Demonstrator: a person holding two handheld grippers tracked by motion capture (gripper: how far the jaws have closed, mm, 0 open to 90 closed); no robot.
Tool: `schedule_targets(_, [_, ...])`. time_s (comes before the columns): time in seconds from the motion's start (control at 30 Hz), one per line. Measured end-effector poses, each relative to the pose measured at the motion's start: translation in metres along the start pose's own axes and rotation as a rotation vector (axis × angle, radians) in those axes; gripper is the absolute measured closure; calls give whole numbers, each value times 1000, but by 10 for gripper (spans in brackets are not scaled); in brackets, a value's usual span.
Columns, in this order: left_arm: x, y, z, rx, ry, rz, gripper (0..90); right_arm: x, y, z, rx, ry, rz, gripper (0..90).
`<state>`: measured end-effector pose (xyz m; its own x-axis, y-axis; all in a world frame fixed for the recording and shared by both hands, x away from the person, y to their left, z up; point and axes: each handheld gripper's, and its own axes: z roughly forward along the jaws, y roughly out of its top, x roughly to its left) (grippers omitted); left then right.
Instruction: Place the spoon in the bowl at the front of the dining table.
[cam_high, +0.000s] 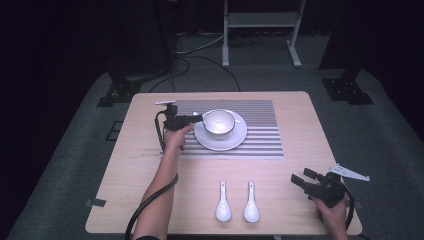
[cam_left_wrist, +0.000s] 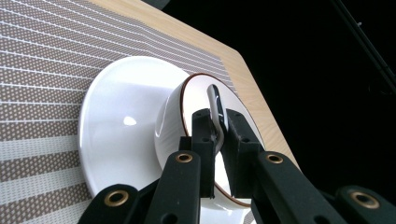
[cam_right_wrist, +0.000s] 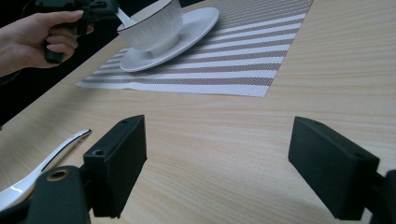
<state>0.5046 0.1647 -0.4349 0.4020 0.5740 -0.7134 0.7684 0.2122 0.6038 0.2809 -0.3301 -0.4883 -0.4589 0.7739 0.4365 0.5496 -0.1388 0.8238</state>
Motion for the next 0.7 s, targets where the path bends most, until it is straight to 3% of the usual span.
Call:
schedule_targets(0.4, [7, -9, -5, 11, -22, -30, 762, 0, 0, 0, 2, -1, -1, 184])
schedule_targets(0.7, [8, -15, -8, 40, -42, -20, 679, 0, 0, 1, 4, 1, -3, 184])
